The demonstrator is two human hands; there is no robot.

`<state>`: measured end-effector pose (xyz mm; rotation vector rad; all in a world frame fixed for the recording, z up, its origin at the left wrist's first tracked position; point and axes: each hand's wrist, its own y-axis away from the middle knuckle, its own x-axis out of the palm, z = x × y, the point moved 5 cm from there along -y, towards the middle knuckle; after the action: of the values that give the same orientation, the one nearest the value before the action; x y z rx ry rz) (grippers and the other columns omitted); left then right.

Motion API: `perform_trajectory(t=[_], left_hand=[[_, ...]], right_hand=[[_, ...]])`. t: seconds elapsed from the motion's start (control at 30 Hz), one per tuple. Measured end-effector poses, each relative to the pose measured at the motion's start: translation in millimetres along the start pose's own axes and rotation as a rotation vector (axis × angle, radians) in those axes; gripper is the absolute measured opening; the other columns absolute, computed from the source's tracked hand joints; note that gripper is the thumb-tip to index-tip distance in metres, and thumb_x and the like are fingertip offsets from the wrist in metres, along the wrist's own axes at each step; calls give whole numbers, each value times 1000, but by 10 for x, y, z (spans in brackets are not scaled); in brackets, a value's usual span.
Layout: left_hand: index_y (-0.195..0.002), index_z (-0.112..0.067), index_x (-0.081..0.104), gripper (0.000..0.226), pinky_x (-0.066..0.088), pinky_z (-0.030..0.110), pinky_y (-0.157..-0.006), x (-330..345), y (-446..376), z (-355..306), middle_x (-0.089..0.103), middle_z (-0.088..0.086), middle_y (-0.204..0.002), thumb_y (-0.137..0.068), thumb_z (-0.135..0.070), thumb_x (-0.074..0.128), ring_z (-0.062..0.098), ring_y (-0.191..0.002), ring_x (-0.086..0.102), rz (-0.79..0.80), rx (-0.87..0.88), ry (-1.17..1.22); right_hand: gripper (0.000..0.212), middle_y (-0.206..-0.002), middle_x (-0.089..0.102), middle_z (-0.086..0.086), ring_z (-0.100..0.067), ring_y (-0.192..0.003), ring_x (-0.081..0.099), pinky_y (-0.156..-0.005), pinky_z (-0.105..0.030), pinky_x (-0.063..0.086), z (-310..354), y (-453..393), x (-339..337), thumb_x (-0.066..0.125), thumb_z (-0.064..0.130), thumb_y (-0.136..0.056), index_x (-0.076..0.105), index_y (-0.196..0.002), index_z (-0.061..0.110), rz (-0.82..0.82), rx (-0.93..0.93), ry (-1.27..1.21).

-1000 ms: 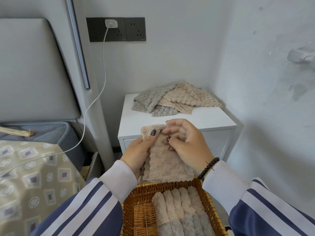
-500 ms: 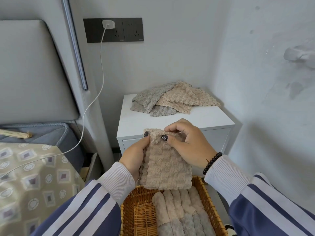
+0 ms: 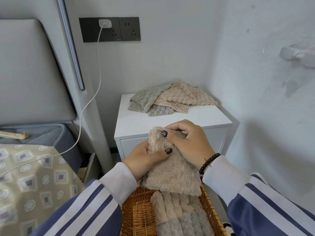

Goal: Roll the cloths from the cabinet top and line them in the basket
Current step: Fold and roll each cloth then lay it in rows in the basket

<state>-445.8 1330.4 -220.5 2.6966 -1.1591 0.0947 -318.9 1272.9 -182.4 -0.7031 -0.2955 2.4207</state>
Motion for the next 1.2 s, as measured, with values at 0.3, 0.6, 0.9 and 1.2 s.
perform_trajectory(t=[0.3, 0.6, 0.9, 1.2], left_hand=[[-104, -5, 64, 15, 61, 38, -62, -87, 19, -75, 75, 12, -86, -91, -4, 55, 26, -74, 73, -147, -22, 328], [-103, -9, 65, 24, 56, 32, -63, -186, -19, -44, 75, 6, -86, -80, -9, 67, 22, -72, 71, -89, 7, 163], [-110, -29, 68, 77, 56, 38, -86, -113, 15, 49, 74, 1, -104, -40, -52, 91, 22, -96, 71, 216, -23, -384], [-82, -19, 78, 15, 59, 31, -69, -105, 11, -15, 75, 10, -90, -69, -13, 75, 23, -80, 73, 69, -39, -10]], right_hand=[[81, -118, 59, 4, -16, -106, 60, -95, -38, 49, -294, -8, -49, 81, 57, -60, 50, -126, 21, 35, 500, -322], [33, -94, 70, 8, -12, -86, 67, -78, -32, 56, -301, 26, -252, 82, 36, -71, 64, -95, 24, 105, 279, 6], [36, -95, 70, 3, -15, -89, 66, -84, -40, 53, -128, 183, -166, 83, 34, -70, 65, -98, 21, 458, 126, 227], [59, -103, 73, -1, -17, -95, 69, -91, -32, 54, -307, 137, -425, 83, 50, -56, 67, -103, 18, 524, 350, 23]])
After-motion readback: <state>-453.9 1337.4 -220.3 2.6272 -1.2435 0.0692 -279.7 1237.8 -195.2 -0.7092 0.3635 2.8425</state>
